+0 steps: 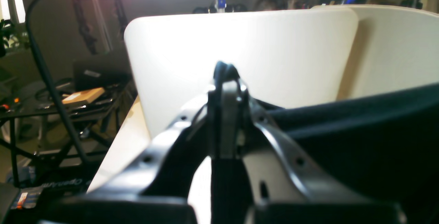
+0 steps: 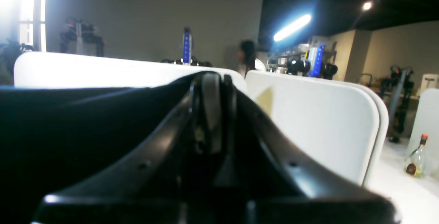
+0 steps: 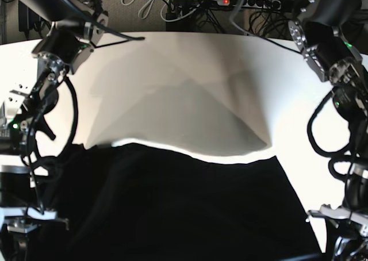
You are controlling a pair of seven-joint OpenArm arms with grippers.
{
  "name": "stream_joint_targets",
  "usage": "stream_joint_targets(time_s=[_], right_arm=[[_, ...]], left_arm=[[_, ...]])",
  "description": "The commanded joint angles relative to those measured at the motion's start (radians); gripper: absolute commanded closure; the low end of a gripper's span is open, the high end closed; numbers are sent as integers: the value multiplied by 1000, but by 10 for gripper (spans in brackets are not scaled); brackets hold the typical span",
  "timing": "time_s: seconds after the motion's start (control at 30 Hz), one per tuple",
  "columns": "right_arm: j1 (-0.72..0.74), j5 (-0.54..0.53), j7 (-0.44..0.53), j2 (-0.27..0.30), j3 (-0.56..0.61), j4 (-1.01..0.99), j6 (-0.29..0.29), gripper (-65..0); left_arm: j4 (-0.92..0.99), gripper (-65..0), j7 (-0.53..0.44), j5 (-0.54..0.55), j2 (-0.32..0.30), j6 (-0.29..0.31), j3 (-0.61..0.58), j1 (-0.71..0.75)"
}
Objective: Layout the t-shirt on the table in an organized manner, then fold the t-shirt properly
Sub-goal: 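Lift the shirt high with both grippers and shake it out, then lower the shirt flat onto the table with both grippers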
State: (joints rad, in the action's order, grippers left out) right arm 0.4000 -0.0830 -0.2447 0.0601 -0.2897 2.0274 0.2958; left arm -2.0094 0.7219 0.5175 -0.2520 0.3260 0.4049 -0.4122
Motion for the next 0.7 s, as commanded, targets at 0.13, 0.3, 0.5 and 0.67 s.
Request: stream_joint_targets(time_s=[0.13,0.3,0.5,0.67], right_arm=[[30,-8,35,-22,2,19,-8,0],[33,-7,41,-19,-1,19,-8,0],[1,-4,97,-18,-18,20,-8,0],[-45,-7,156,-18,-24,20,-8,0]], left_arm=[[-14,-1,-28,8,-11,2,6,-11],[-15,-1,-28,8,-11,0,6,-11],[-15,-1,-23,8,-7,0,2,-9],[-17,-1,-20,10,-5,-1,-2,12]])
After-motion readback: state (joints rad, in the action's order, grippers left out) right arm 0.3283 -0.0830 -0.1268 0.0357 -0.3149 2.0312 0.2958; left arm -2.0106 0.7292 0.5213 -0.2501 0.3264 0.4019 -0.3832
